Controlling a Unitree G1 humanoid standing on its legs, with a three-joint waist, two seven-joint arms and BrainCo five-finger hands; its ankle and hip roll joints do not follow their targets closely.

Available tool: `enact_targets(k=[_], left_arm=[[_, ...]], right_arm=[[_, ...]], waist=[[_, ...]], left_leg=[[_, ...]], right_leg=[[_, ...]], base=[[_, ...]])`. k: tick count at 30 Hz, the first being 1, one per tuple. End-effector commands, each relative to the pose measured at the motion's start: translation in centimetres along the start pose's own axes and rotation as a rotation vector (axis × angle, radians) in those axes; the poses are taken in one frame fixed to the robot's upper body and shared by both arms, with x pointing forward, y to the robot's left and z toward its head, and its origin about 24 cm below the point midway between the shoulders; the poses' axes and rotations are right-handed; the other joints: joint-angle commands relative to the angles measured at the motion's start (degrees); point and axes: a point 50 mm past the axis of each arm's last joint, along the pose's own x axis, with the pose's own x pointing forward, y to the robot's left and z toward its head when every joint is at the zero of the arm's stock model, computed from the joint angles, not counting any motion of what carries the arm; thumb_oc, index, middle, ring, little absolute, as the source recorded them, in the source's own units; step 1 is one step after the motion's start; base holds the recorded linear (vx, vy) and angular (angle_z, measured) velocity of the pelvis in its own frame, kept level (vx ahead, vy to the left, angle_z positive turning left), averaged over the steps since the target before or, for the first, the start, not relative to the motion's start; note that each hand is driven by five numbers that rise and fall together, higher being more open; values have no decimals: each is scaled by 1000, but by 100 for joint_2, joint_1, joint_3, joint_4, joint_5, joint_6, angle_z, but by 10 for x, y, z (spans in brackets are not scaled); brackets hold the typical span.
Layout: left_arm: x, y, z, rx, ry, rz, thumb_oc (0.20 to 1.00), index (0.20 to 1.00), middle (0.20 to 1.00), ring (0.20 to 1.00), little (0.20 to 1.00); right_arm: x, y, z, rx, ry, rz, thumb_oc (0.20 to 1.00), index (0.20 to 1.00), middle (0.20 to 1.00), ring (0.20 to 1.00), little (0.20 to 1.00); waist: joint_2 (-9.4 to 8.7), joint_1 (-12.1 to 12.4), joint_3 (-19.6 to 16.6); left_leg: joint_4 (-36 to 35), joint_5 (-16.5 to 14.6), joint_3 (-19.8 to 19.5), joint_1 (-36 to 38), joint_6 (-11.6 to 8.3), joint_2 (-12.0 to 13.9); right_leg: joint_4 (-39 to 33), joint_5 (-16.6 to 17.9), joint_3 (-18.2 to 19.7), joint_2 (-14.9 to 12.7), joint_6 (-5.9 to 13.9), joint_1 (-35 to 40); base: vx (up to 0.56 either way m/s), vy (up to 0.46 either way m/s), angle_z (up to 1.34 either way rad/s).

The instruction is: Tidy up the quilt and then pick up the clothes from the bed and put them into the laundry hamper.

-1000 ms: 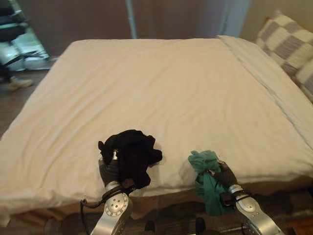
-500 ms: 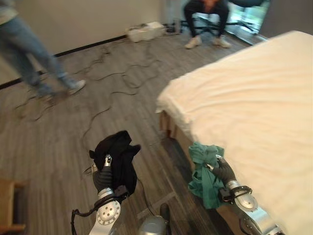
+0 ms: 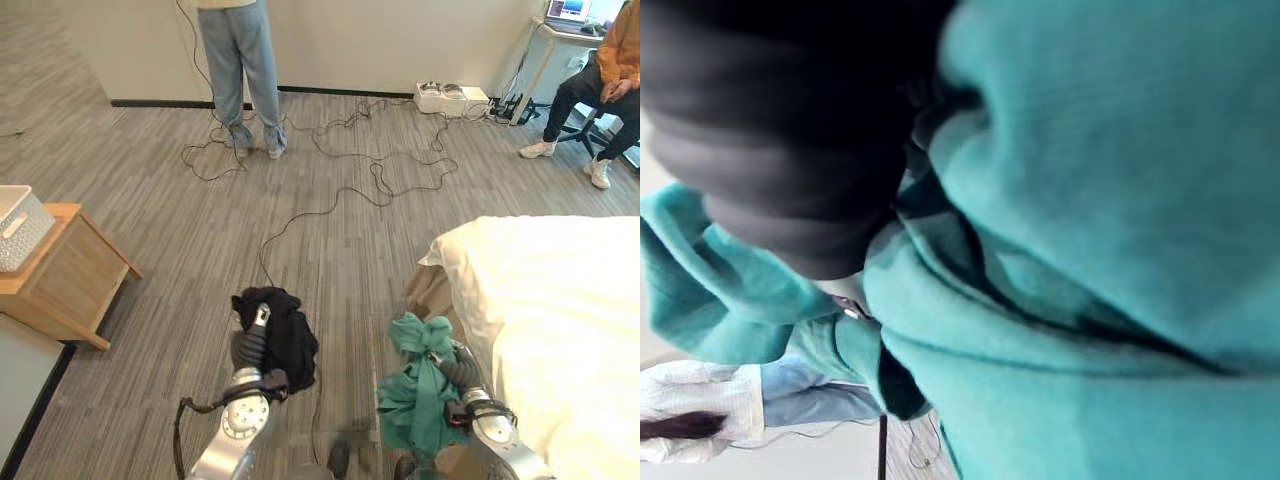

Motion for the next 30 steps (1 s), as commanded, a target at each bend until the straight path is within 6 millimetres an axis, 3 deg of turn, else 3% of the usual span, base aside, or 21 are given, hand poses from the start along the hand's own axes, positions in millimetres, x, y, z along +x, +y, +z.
enact_targets(k=[1, 8, 9, 25, 29, 30], left_arm=[[23, -11, 33, -84, -147, 5, 200, 200, 200, 200, 200], [16, -4, 28, -92, -118, 50, 200, 200, 200, 200, 200], [29, -35, 28, -32, -147, -365, 200, 200, 200, 200, 200], [20, -24, 15, -47, -73, -282, 200, 200, 200, 200, 200], [19, -20, 16, -52, -65, -268, 200, 200, 200, 200, 200], [18, -19, 16, -48, -61, -277, 200, 200, 200, 200, 200]], right_arm=[[9, 4, 39, 44, -198, 45, 200, 200, 200, 200, 200], [4, -2, 34, 21, -174, 62, 200, 200, 200, 200, 200], [9, -3, 27, 146, -89, -26, 200, 200, 200, 200, 200], [0, 6, 16, 117, -28, 1, 200, 200, 200, 200, 200], [1, 9, 16, 114, -29, 6, 200, 200, 200, 200, 200], [1, 12, 17, 119, -27, 9, 200, 200, 200, 200, 200]], waist=[[-23, -47, 11], [13, -73, -52], [268, 64, 309], [270, 133, 254], [295, 182, 307], [282, 210, 361]], left_leg=[[-43, -667, -201, 99, -483, 257], [-43, -699, -152, 122, -523, 242], [57, -740, -266, -127, -420, -4], [87, -879, -308, 53, -287, -47], [396, -995, -375, -28, -195, -24], [682, -1092, -359, -160, -78, -60]], right_leg=[[-998, 212, -327, 95, 244, 780], [-1160, 172, -382, 158, 176, 904], [-1047, 36, -226, 234, 195, 601], [-713, -125, -360, 51, 265, 609], [-67, -303, -300, -161, 345, 454], [651, -290, -242, -334, 384, 258]], base=[[15, -3, -25], [35, -4, -3], [47, 6, 2], [56, 37, -1], [34, 125, -1], [30, 143, -2]])
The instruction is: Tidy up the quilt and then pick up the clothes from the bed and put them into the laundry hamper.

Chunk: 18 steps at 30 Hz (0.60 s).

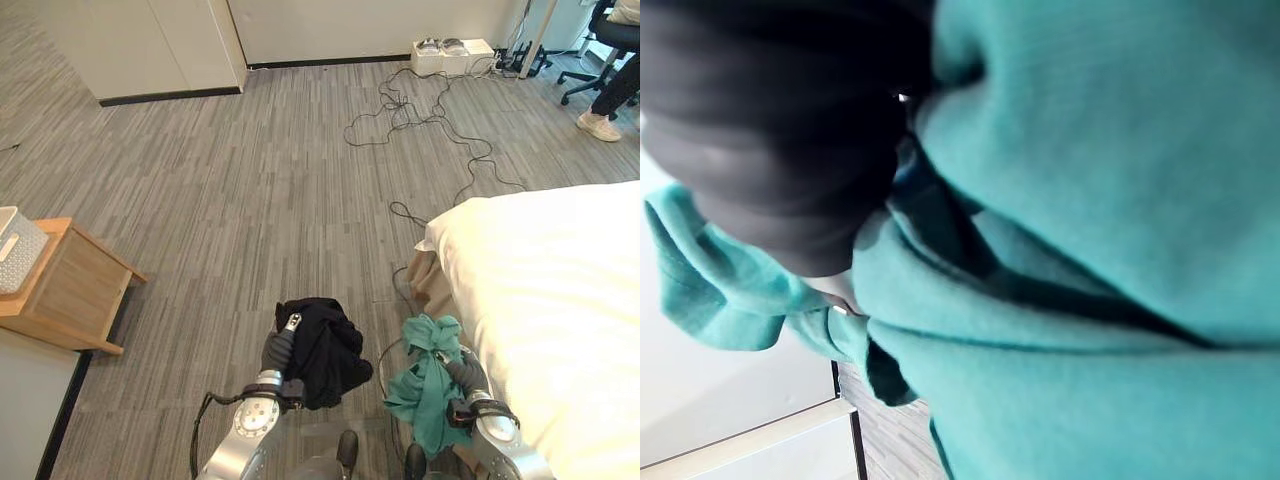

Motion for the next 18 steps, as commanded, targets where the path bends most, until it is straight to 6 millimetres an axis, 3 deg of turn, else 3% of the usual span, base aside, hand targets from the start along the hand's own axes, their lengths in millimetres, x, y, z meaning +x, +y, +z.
enact_targets(k=[1, 2, 3, 5, 8, 10, 11, 12, 15, 18], left_arm=[[11, 5, 27, -1, -131, 1, 200, 200, 200, 200, 200], [9, 3, 26, 9, -123, -20, 200, 200, 200, 200, 200], [9, 2, 26, 11, -118, -24, 200, 200, 200, 200, 200], [7, -3, 25, 19, -117, -29, 200, 200, 200, 200, 200], [7, -6, 28, 18, -140, -33, 200, 200, 200, 200, 200], [12, -8, 27, 13, -156, -33, 200, 200, 200, 200, 200], [12, -8, 26, 12, -157, -33, 200, 200, 200, 200, 200], [13, -7, 24, 10, -162, -34, 200, 200, 200, 200, 200], [10, -5, 23, 13, -149, -58, 200, 200, 200, 200, 200], [9, -4, 22, 15, -135, -83, 200, 200, 200, 200, 200]], right_arm=[[1, 17, 29, 36, -129, 65, 200, 200, 200, 200, 200], [0, 19, 28, 40, -119, 71, 200, 200, 200, 200, 200], [-1, 19, 27, 39, -116, 71, 200, 200, 200, 200, 200], [-3, 21, 28, 47, -115, 71, 200, 200, 200, 200, 200], [-5, 20, 33, 39, -149, 81, 200, 200, 200, 200, 200], [1, 20, 43, 19, -193, 100, 200, 200, 200, 200, 200], [1, 20, 44, 16, -195, 102, 200, 200, 200, 200, 200], [3, 16, 47, 15, -200, 103, 200, 200, 200, 200, 200], [1, 9, 44, 25, -191, 88, 200, 200, 200, 200, 200], [1, 5, 42, 27, -195, 78, 200, 200, 200, 200, 200]], waist=[[-225, 201, 44], [-253, 295, 79], [-272, 312, 84], [-155, 325, 230], [-219, 182, 410], [-410, -66, 598], [-411, -90, 623], [-523, -224, 657], [-508, -333, 629], [-491, -392, 564]], left_leg=[[760, -873, -310, -310, 264, -308], [949, -964, -342, -449, 391, -400], [979, -982, -343, -474, 409, -428], [1024, -1067, -354, -422, 496, -400], [1025, -1181, -324, -330, 432, -445], [1054, -1419, -378, -198, 368, -593], [1050, -1460, -390, -157, 366, -592], [997, -1650, -501, 21, 378, -697], [937, -2000, -788, 527, 349, -617], [1050, -2237, -909, 780, 244, -473]], right_leg=[[1874, -704, -142, -682, 614, -374], [2706, -421, -106, -925, 613, -454], [2792, -382, -85, -968, 621, -497], [4072, -186, -82, -1097, 554, -1152], [2981, -207, -157, -813, 488, -1538], [1305, 179, -42, -620, 548, -1818], [1145, 258, -35, -594, 565, -1807], [510, 771, 52, -592, 712, -2004], [133, 1112, -70, -604, 762, -2203], [295, 1120, -135, -655, 728, -2333]], base=[[46, 237, 2], [43, 150, 6], [27, 188, -3], [95, 168, -32], [199, -12, -6], [244, -65, 11], [381, -47, 31], [302, -30, 37], [617, -102, 36], [442, -100, 57]])
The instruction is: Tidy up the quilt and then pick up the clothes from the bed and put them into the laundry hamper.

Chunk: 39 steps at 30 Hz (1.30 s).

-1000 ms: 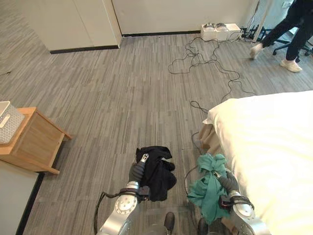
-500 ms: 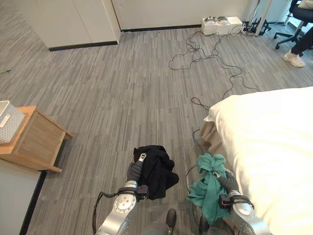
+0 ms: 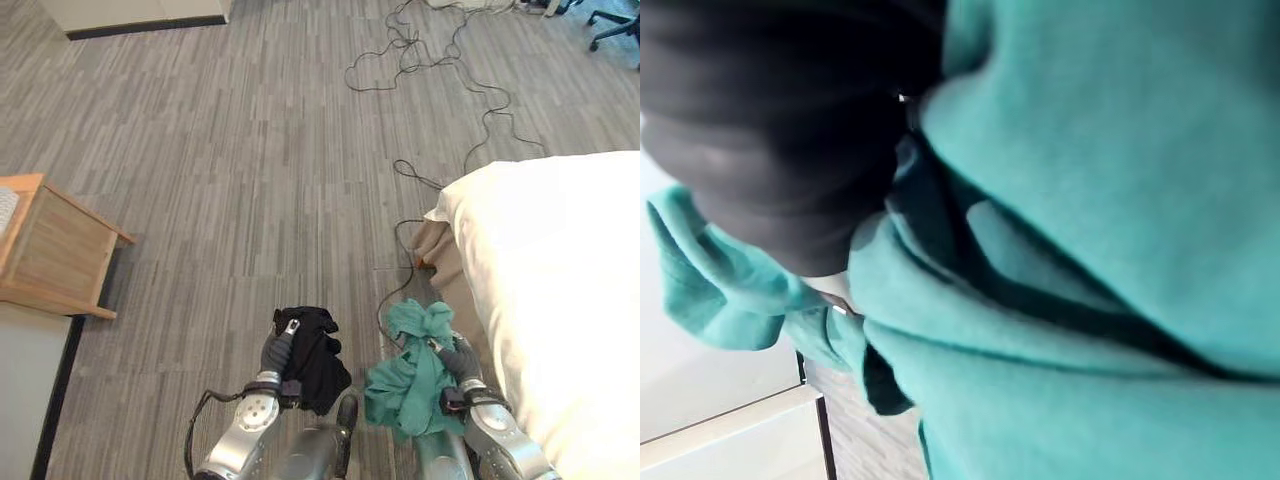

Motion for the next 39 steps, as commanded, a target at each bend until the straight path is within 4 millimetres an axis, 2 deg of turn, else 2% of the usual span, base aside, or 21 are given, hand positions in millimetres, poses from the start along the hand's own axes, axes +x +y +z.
enact_targets(k=[1, 5, 6, 7, 8, 9, 10, 11, 12, 13, 14, 15, 18, 19, 23, 24, 27, 30, 34, 35, 39], left_arm=[[-2, -7, 42, -37, -220, -79, 200, 200, 200, 200, 200], [-3, -9, 35, -38, -180, -81, 200, 200, 200, 200, 200], [-5, -10, 37, -48, -178, -98, 200, 200, 200, 200, 200], [-6, -9, 40, -56, -177, -96, 200, 200, 200, 200, 200], [-6, -8, 41, -57, -177, -95, 200, 200, 200, 200, 200], [-6, -8, 42, -68, -172, -84, 200, 200, 200, 200, 200], [-5, -8, 41, -82, -168, -74, 200, 200, 200, 200, 200], [-5, -8, 41, -82, -169, -74, 200, 200, 200, 200, 200], [-4, -11, 40, -75, -163, -84, 200, 200, 200, 200, 200], [-3, -12, 40, -70, -163, -94, 200, 200, 200, 200, 200], [-5, -11, 39, -71, -165, -97, 200, 200, 200, 200, 200], [-8, -10, 39, -76, -175, -97, 200, 200, 200, 200, 200], [-14, -9, 40, -79, -193, -95, 200, 200, 200, 200, 200], [-17, -10, 40, -79, -213, -106, 200, 200, 200, 200, 200], [-17, -4, 43, -83, -235, -135, 200, 200, 200, 200, 200], [-18, -1, 37, -83, -212, -128, 200, 200, 200, 200, 200], [-25, -5, 42, -79, -219, -90, 200, 200, 200, 200, 200], [-27, -7, 35, -86, -169, -65, 200, 200, 200, 200, 200], [-27, -10, 29, -84, -164, -39, 200, 200, 200, 200, 200], [-26, -6, 28, -86, -163, -18, 200, 200, 200, 200, 200], [-22, 1, 21, -82, -154, -5, 200, 200, 200, 200, 200]], right_arm=[[0, -7, 21, 15, -130, 29, 200, 200, 200, 200, 200], [-3, -15, 14, 27, -86, 39, 200, 200, 200, 200, 200], [-8, -20, 15, 20, -81, 42, 200, 200, 200, 200, 200], [-9, -23, 15, 14, -74, 49, 200, 200, 200, 200, 200], [-10, -23, 15, 14, -72, 51, 200, 200, 200, 200, 200], [-9, -26, 14, 8, -56, 62, 200, 200, 200, 200, 200], [-6, -26, 14, -2, -31, 96, 200, 200, 200, 200, 200], [-6, -26, 14, -2, -31, 96, 200, 200, 200, 200, 200], [-3, -26, 13, -16, -15, 119, 200, 200, 200, 200, 200], [-3, -25, 13, -11, -20, 108, 200, 200, 200, 200, 200], [-3, -25, 13, -13, -25, 97, 200, 200, 200, 200, 200], [-5, -23, 11, -21, -26, 95, 200, 200, 200, 200, 200], [-9, -20, 8, -35, -19, 101, 200, 200, 200, 200, 200], [-13, -20, 4, -50, -16, 102, 200, 200, 200, 200, 200], [-11, -21, 3, -62, -35, 63, 200, 200, 200, 200, 200], [-10, -19, -3, -49, -4, 58, 200, 200, 200, 200, 200], [-23, -11, -13, -47, 21, 125, 200, 200, 200, 200, 200], [-34, -5, -16, -43, 22, 141, 200, 200, 200, 200, 200], [-33, 7, -9, -30, -7, 148, 200, 200, 200, 200, 200], [-29, 10, -8, -28, -21, 152, 200, 200, 200, 200, 200], [-21, 7, -1, -35, -44, 174, 200, 200, 200, 200, 200]], waist=[[86, -40, -374], [97, -185, -634], [214, -295, -821], [246, -305, -886], [231, -317, -905], [236, -303, -963], [142, -234, -907], [123, -249, -918], [35, -80, -750], [3, 34, -625], [34, 159, -472], [189, 313, -371], [337, 501, -270], [467, 589, -274], [462, 776, -388], [272, 969, -542], [102, 1159, -797], [307, 1020, -815], [407, 834, -674], [357, 727, -560], [48, 343, -528]], left_leg=[[-193, -1322, -291, 1292, -342, 514], [295, -1074, -70, 1473, -614, 1025], [795, -334, 114, 1589, -849, 1510], [1104, 95, 200, 1593, -939, 1697], [1137, 178, 199, 1580, -950, 1706], [1617, 613, 196, 1460, -1002, 1780], [3039, 977, 275, 807, -917, 1678], [3042, 993, 261, 778, -915, 1655], [4079, 936, 395, -266, -777, 1440], [4149, 784, 509, -907, -664, 1148], [3949, 617, 719, -1417, -605, 924], [2515, 575, 1131, -1610, -642, 765], [886, 673, 1377, -1573, -672, 700], [-351, 952, 1789, -1536, -733, 766], [-326, 1012, 2145, -1801, -674, 875], [-50, 861, 1808, -1883, -503, 616], [-56, 683, 1274, -1454, -112, 210], [-60, 390, 905, -871, 86, 104], [-218, 248, 612, -338, 51, 242], [-261, 107, 303, -95, -49, 243], [-245, -514, -413, 364, -117, 59]], right_leg=[[-59, 809, -166, 75, 261, -21], [480, 537, -99, 69, 230, -11], [878, 157, -136, 188, 85, 62], [949, -24, -252, 257, -39, 155], [943, -40, -273, 249, -59, 171], [915, -203, -301, 365, -214, 353], [827, -537, -238, 542, -509, 777], [816, -525, -244, 519, -508, 764], [787, -752, -223, 564, -713, 1190], [756, -812, -246, 502, -709, 1426], [738, -895, -287, 496, -674, 1666], [710, -1072, -392, 613, -562, 2003], [643, -1274, -355, 797, -460, 2361], [587, -1486, -370, 921, -409, 2738], [964, -2025, -388, 711, -267, 3224], [1519, -1912, -309, 393, -34, 3433], [3946, -312, -129, -242, 389, 2953], [5549, -42, 22, -362, 159, 1915], [4274, -828, -268, -223, -230, 1052], [2762, -776, -261, -8, -224, 904], [-7, 406, 678, 43, 177, 472]], base=[[726, -188, 33], [654, -159, 32], [775, -192, 43], [720, -186, 46], [460, -148, 26], [590, -247, 0], [540, -231, -6], [577, -263, 6], [392, -132, -4], [619, -116, -20], [586, 73, -39], [532, 106, -30], [561, 139, -23], [592, 127, -34], [686, 165, -2], [650, 211, 3], [645, 381, -9], [583, 314, 20], [456, 0, 145], [545, -196, 126], [680, -220, 61]])
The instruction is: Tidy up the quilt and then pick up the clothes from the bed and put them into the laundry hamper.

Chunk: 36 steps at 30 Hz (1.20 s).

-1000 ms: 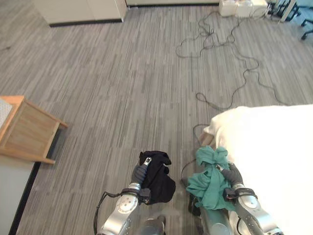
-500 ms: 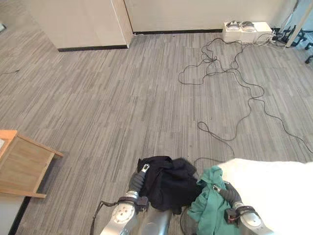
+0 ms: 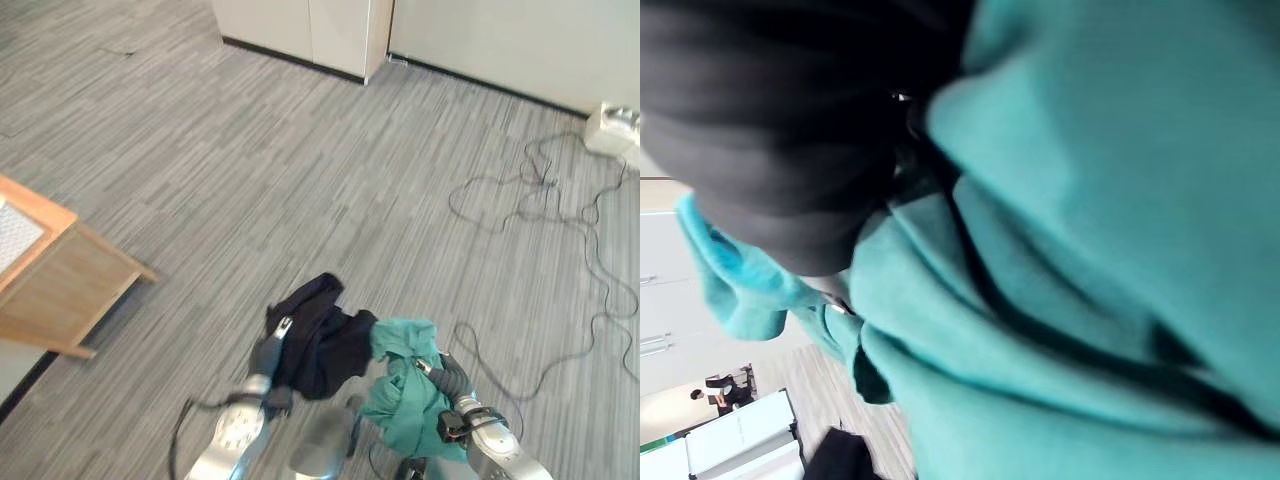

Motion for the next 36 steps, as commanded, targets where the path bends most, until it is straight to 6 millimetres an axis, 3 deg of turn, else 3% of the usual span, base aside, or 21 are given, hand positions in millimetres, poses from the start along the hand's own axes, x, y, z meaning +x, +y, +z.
enact_targets(k=[1, 3, 5, 7, 8, 9, 10, 12, 13, 16, 17, 19, 21, 22, 27, 29, 30, 31, 33, 34, 36], left_arm=[[-4, -13, 27, -87, -174, -59, 200, 200, 200, 200, 200], [-5, -8, 28, -86, -163, -65, 200, 200, 200, 200, 200], [-7, -4, 25, -89, -132, -56, 200, 200, 200, 200, 200], [-6, -2, 30, -91, -126, -77, 200, 200, 200, 200, 200], [-6, -2, 30, -91, -126, -77, 200, 200, 200, 200, 200], [-8, -3, 31, -92, -120, -107, 200, 200, 200, 200, 200], [-6, -6, 30, -87, -111, -124, 200, 200, 200, 200, 200], [-2, -13, 30, -68, -106, -168, 200, 200, 200, 200, 200], [0, -15, 30, -68, -108, -176, 200, 200, 200, 200, 200], [0, -12, 32, -97, -142, -132, 200, 200, 200, 200, 200], [-1, -11, 33, -103, -150, -121, 200, 200, 200, 200, 200], [-5, -14, 31, -89, -160, -129, 200, 200, 200, 200, 200], [-7, -19, 31, -72, -177, -142, 200, 200, 200, 200, 200], [-8, -21, 32, -74, -189, -140, 200, 200, 200, 200, 200], [-5, -20, 37, -83, -239, -123, 200, 200, 200, 200, 200], [2, -25, 40, -60, -230, -141, 200, 200, 200, 200, 200], [3, -30, 44, -55, -243, -144, 200, 200, 200, 200, 200], [3, -34, 49, -51, -242, -142, 200, 200, 200, 200, 200], [4, -33, 47, -62, -204, -113, 200, 200, 200, 200, 200], [7, -32, 43, -65, -190, -84, 200, 200, 200, 200, 200], [8, -32, 44, -71, -195, -72, 200, 200, 200, 200, 200]], right_arm=[[-7, -15, 14, -25, -79, -8, 200, 200, 200, 200, 200], [-4, -19, 19, -31, -84, -6, 200, 200, 200, 200, 200], [-5, -30, 19, -2, -59, -36, 200, 200, 200, 200, 200], [-10, -37, 21, 15, -67, -73, 200, 200, 200, 200, 200], [-10, -37, 21, 15, -67, -73, 200, 200, 200, 200, 200], [-15, -48, 22, 15, -63, -103, 200, 200, 200, 200, 200], [-16, -52, 21, 17, -51, -111, 200, 200, 200, 200, 200], [-15, -57, 18, 31, -17, -117, 200, 200, 200, 200, 200], [-15, -57, 17, 26, -18, -118, 200, 200, 200, 200, 200], [-12, -53, 12, -19, -27, -85, 200, 200, 200, 200, 200], [-12, -51, 12, -26, -25, -76, 200, 200, 200, 200, 200], [-14, -45, 7, -26, -22, -64, 200, 200, 200, 200, 200], [-16, -43, 4, -25, -30, -60, 200, 200, 200, 200, 200], [-16, -43, 3, -33, -38, -59, 200, 200, 200, 200, 200], [-10, -44, -1, -40, -57, -94, 200, 200, 200, 200, 200], [-13, -41, -5, -4, -44, -128, 200, 200, 200, 200, 200], [-15, -39, -4, 1, -49, -120, 200, 200, 200, 200, 200], [-20, -37, -2, -5, -46, -110, 200, 200, 200, 200, 200], [-25, -31, -4, -14, -18, -83, 200, 200, 200, 200, 200], [-23, -23, -4, -26, -18, -54, 200, 200, 200, 200, 200], [-22, -19, -2, -33, -28, -46, 200, 200, 200, 200, 200]], waist=[[78, -593, -329], [79, -656, -379], [73, -687, -618], [76, -738, -683], [76, -738, -683], [115, -832, -734], [54, -888, -736], [7, -952, -619], [16, -933, -544], [113, -616, -267], [132, -550, -228], [260, -409, -169], [331, -252, -160], [316, -157, -159], [127, 25, -277], [-62, 45, -411], [-95, 35, -463], [-4, -46, -496], [134, -238, -504], [243, -372, -445], [273, -429, -391]], left_leg=[[-1058, -719, -423, 1249, 91, 170], [-817, -1042, -638, 1412, -9, 271], [-198, -935, -590, 1590, -313, 758], [431, -478, -370, 1528, -440, 952], [431, -478, -370, 1528, -440, 952], [1405, 229, 64, 1345, -596, 1217], [1864, 536, 350, 1084, -614, 1277], [2490, 544, 1088, 419, -578, 1618], [2533, 430, 1306, 150, -552, 1573], [1428, 61, 1699, -483, -462, 698], [1021, 95, 1820, -575, -450, 680], [-832, 560, 2402, -608, -498, 938], [-1782, 1183, 2324, -750, -604, 1023], [-2088, 1277, 2241, -880, -631, 1016], [-1547, 1022, 2305, -1021, -406, 1046], [-1091, 963, 2317, -932, -164, 824], [-1098, 924, 2194, -827, -71, 728], [-1074, 738, 2112, -562, 95, 643], [-1038, 481, 1939, -103, 220, 508], [-1035, 333, 1775, 176, 248, 539], [-1029, 301, 1735, 263, 257, 552]], right_leg=[[-2875, 2340, 912, -238, 507, -132], [-2694, 2293, 1069, -223, 484, -240], [-1834, 1977, 1037, -285, 565, -147], [-1770, 1746, 938, -262, 493, 0], [-1770, 1746, 938, -262, 493, 0], [-1728, 1482, 597, -206, 306, 306], [-1750, 1406, 460, -216, 195, 464], [-1692, 1151, 51, -195, -72, 798], [-1693, 1081, -120, -201, -119, 956], [-2035, 990, -325, -23, 21, 1540], [-2140, 957, -368, 51, 30, 1649], [-2334, 741, -558, 295, 41, 2044], [-2387, 532, -461, 436, 40, 2356], [-2393, 392, -391, 463, 43, 2521], [-1530, -8, -309, 10, 210, 2913], [-127, 1202, -392, -531, 548, 2915], [457, 1581, -324, -714, 616, 2729], [1944, 1803, -247, -897, 636, 2319], [2857, 2045, -82, -941, 598, 1628], [2836, 1819, -29, -839, 423, 937], [2700, 1669, -73, -765, 321, 616]], base=[[738, -156, 149], [885, -198, 185], [898, -245, 142], [411, -129, 121], [571, -226, 123], [535, -268, 109], [678, -389, 109], [370, -273, 164], [288, -141, 177], [330, 11, 93], [417, 46, 9], [498, 49, -19], [491, 40, -2], [583, 144, 9], [461, 208, -24], [542, 354, -2], [601, 490, 38], [652, 515, 36], [641, 411, 72], [458, 201, 89], [249, 67, 42]])
